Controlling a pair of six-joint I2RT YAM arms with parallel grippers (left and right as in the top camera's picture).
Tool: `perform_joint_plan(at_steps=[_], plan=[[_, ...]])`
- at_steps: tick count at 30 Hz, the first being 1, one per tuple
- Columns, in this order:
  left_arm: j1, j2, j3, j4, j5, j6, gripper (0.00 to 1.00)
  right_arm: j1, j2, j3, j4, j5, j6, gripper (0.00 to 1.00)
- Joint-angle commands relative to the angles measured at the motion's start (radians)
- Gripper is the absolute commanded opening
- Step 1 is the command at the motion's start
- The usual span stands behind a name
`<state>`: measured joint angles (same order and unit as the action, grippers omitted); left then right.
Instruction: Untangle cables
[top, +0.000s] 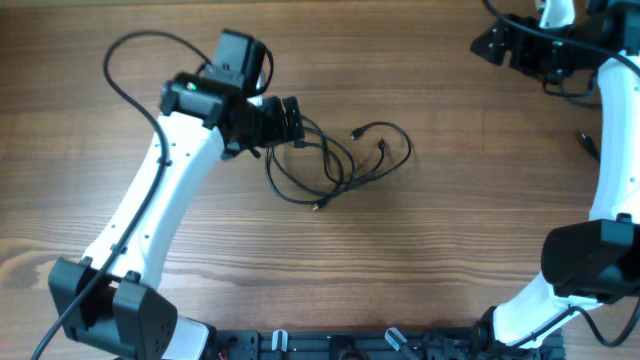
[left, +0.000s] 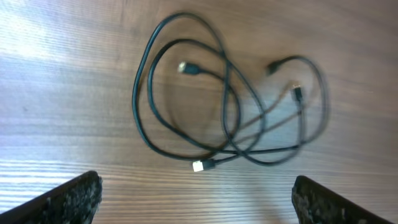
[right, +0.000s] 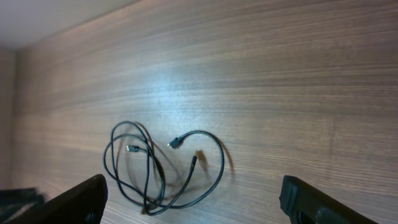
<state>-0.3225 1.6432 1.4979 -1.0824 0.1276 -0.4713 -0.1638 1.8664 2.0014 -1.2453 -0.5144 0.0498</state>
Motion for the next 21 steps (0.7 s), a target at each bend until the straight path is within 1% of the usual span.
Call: perform_joint_plan(at_steps=[1, 5, 9, 12, 14, 16, 19, 21], plan=[[0.002, 0.002, -0.160, 0.112, -0.010, -0.113, 0.98, 0.045, -0.015, -0.005, -0.001, 0.051, -0.021, 0.91], [0.002, 0.008, -0.318, 0.309, -0.036, -0.167, 0.92, 0.078, -0.015, -0.005, 0.000, 0.051, -0.021, 0.91], [-0.001, 0.024, -0.430, 0.494, -0.035, -0.167, 0.76, 0.098, -0.014, -0.006, -0.001, 0.051, -0.020, 0.91], [-0.001, 0.033, -0.496, 0.597, -0.035, -0.167, 0.71, 0.109, -0.013, -0.006, -0.005, 0.050, -0.019, 0.91], [-0.001, 0.037, -0.522, 0.643, -0.036, -0.166, 0.70, 0.114, -0.013, -0.006, -0.006, 0.051, -0.016, 0.91], [-0.001, 0.047, -0.536, 0.678, -0.036, -0.166, 0.66, 0.116, -0.013, -0.006, -0.006, 0.051, -0.013, 0.91], [-0.001, 0.062, -0.537, 0.688, -0.035, -0.166, 0.60, 0.119, -0.013, -0.006, -0.011, 0.051, -0.012, 0.91], [-0.001, 0.076, -0.537, 0.690, -0.035, -0.166, 0.58, 0.119, -0.013, -0.006, -0.013, 0.051, -0.013, 0.91]])
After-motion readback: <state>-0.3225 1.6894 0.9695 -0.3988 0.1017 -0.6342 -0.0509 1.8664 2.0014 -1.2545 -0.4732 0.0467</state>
